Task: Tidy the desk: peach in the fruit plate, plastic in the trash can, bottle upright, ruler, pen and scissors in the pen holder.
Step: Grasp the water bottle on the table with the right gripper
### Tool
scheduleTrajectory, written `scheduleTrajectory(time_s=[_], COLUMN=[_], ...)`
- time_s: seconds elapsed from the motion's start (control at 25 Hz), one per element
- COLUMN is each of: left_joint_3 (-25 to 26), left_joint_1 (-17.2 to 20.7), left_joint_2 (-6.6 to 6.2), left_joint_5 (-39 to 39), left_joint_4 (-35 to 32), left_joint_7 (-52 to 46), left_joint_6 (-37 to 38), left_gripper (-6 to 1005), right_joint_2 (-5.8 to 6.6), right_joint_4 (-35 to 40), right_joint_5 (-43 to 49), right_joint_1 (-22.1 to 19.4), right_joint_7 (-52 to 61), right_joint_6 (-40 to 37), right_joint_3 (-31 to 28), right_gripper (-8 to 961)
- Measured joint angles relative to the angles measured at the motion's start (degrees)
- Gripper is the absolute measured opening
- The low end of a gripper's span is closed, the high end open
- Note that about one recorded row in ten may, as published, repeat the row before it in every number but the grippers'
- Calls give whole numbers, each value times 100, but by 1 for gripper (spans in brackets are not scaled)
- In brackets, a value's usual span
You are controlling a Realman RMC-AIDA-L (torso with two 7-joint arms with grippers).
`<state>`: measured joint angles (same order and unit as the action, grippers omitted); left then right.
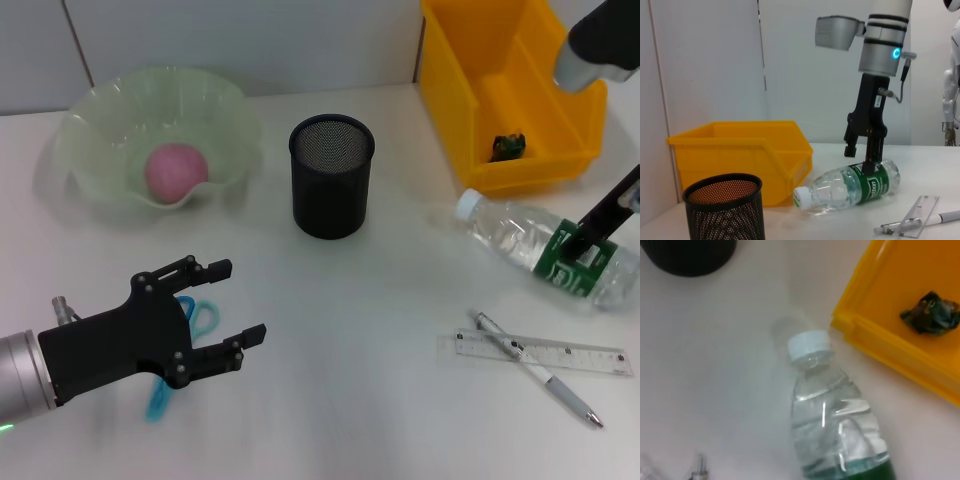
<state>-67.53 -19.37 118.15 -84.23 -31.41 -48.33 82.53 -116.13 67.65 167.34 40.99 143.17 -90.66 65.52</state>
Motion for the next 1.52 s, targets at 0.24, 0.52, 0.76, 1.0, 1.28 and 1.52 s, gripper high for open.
scheduleTrajectory(time_s=[0.24,0.52,0.76,1.0,1.28,1.52], left_joint_3=[-6,8,-8,-13,-6,-8], left_joint_1=[-18,-14,-25,-22,-16,-30], left_joint_2=[5,6,6,6,6,7], left_joint_5=[0,1,3,3,3,2], left_joint_4=[4,4,3,3,3,3], left_joint_7=[-1,-1,-1,-1,-1,-1], left_joint_6=[0,0,-2,-8,-5,-1], left_gripper=[751,750,749,747,746,745], right_joint_2=[-30,-26,-43,-61,-73,-79], right_joint_4=[-404,-520,-763,-945,-1144,-1195], right_joint_5=[0,0,0,-1,-10,-10], right_joint_1=[113,136,203,251,285,287], right_joint_7=[-1,17,25,41,53,59], right_joint_6=[219,334,473,582,641,662], right_joint_3=[9,65,66,66,66,66], right_gripper=[845,845,845,844,844,844])
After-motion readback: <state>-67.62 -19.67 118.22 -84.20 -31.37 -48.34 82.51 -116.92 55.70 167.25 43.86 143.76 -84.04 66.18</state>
